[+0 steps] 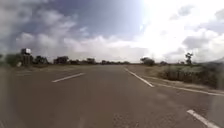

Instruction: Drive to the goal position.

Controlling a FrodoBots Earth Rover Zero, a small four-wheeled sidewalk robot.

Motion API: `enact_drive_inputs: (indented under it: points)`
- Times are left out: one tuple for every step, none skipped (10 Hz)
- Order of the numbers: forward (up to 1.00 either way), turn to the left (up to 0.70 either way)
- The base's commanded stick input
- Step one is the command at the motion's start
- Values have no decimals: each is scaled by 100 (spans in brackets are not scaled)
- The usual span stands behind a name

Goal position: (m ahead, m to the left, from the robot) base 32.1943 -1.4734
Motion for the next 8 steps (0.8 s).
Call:
enact_drive_inputs:
  points:
    - [100, 0]
    - [100, 0]
    - [100, 0]
    - [100, 0]
    - [100, 0]
    - [100, 0]
    - [100, 0]
    - [100, 0]
